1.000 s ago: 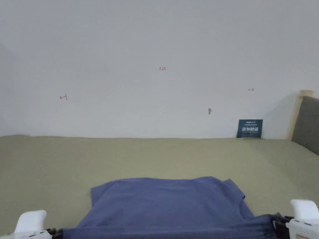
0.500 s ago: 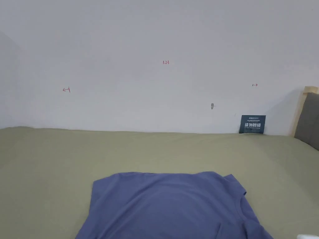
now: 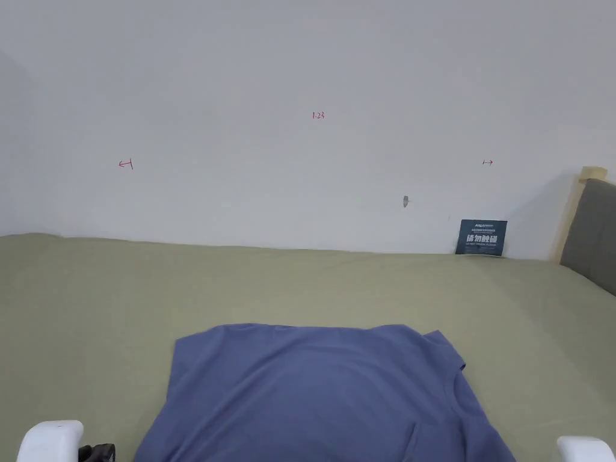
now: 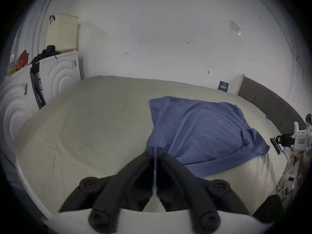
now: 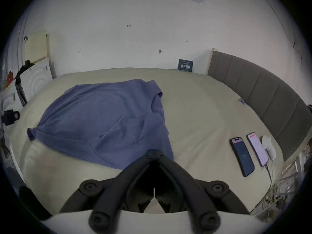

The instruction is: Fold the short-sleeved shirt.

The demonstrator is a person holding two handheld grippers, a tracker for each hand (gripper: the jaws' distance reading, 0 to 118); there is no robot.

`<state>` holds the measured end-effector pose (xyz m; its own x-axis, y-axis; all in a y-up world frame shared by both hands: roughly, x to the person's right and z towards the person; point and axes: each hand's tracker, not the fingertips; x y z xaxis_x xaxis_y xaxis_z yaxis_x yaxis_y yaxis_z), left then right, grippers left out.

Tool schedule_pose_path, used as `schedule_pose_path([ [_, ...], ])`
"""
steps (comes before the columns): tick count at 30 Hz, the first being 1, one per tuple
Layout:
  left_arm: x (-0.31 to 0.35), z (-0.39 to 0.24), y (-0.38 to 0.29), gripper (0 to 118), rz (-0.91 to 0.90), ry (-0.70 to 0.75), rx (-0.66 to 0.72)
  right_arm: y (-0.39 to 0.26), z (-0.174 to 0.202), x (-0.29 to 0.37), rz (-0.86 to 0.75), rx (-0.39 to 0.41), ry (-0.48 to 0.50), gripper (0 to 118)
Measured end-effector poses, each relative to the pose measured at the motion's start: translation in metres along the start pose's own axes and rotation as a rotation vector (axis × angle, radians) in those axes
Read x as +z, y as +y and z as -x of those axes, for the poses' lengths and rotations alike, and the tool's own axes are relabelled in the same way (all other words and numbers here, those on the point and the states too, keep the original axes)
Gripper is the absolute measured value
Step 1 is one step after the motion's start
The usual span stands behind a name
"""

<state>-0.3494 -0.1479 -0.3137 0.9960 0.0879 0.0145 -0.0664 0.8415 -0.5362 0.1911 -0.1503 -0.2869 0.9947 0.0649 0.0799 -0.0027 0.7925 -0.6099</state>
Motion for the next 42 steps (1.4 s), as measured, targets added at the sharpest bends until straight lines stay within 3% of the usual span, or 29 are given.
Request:
schedule_pose_path([
  [2,0.0,0.004,0.002,0,0.014,-0.033,0.022,0.0,0.0,-0.002,0.009,-0.049,0.045,0],
  [8,-0.021,0.013,0.004,0,0.103,-0.004,0.052,0.001,-0.002,-0.012,0.008,-0.058,0.043,0],
  [9,-0.026,0.014,0.004,14,0.13,-0.017,0.049,0.002,-0.002,-0.014,0.011,-0.063,0.047,0],
  [11,-0.034,0.015,0.001,77,0.179,-0.032,0.05,0.003,0.0,-0.017,0.014,-0.062,0.049,0],
  [12,-0.039,0.016,-0.003,97,0.216,-0.052,0.06,0.001,0.0,-0.017,0.017,-0.058,0.052,0],
  [14,-0.047,0.018,-0.013,96,0.26,-0.11,0.077,0.001,0.001,-0.02,0.029,-0.055,0.06,0],
  [18,-0.07,0.016,-0.037,96,0.339,-0.054,0.008,-0.003,-0.003,-0.024,0.037,-0.069,0.073,0],
  [20,-0.079,0.015,-0.047,89,0.355,-0.016,-0.036,-0.005,-0.007,-0.026,0.035,-0.089,0.078,0],
  [22,-0.077,0.018,-0.051,54,0.291,0.083,-0.076,-0.005,-0.013,-0.03,0.038,-0.101,0.078,0],
  [23,-0.073,0.022,-0.048,39,0.249,0.036,-0.049,-0.006,-0.016,-0.033,0.039,-0.103,0.072,0],
  [24,-0.072,0.027,-0.044,5,0.23,0.0,-0.009,-0.007,-0.019,-0.038,0.039,-0.104,0.062,6],
  [25,-0.069,0.032,-0.041,3,0.21,-0.02,0.006,-0.008,-0.022,-0.043,0.045,-0.105,0.053,24],
  [26,-0.069,0.034,-0.038,3,0.22,-0.026,-0.001,-0.007,-0.026,-0.049,0.062,-0.113,0.057,53],
  [27,-0.071,0.034,-0.034,3,0.225,-0.033,-0.019,-0.008,-0.028,-0.056,0.099,-0.132,0.073,92],
  [28,-0.073,0.032,-0.033,3,0.223,-0.034,-0.041,-0.01,-0.029,-0.062,0.121,-0.147,0.097,106],
  [31,-0.076,0.031,-0.032,3,0.23,-0.033,-0.094,-0.016,-0.029,-0.078,0.142,-0.139,0.088,102],
  [33,-0.079,0.031,-0.033,3,0.237,-0.037,-0.09,-0.022,-0.025,-0.091,0.198,-0.084,0.047,98],
  [34,-0.079,0.032,-0.034,3,0.237,-0.037,-0.085,-0.024,-0.025,-0.094,0.221,-0.058,0.054,83],
  [35,-0.08,0.034,-0.034,3,0.238,-0.038,-0.076,-0.026,-0.025,-0.092,0.231,-0.032,0.053,53],
  [36,-0.079,0.035,-0.034,3,0.239,-0.041,-0.068,-0.028,-0.021,-0.089,0.207,-0.013,0.053,10],
  [42,-0.07,0.035,-0.032,3,0.217,-0.049,-0.067,-0.023,-0.008,-0.066,0.102,0.032,0.033,7],
])
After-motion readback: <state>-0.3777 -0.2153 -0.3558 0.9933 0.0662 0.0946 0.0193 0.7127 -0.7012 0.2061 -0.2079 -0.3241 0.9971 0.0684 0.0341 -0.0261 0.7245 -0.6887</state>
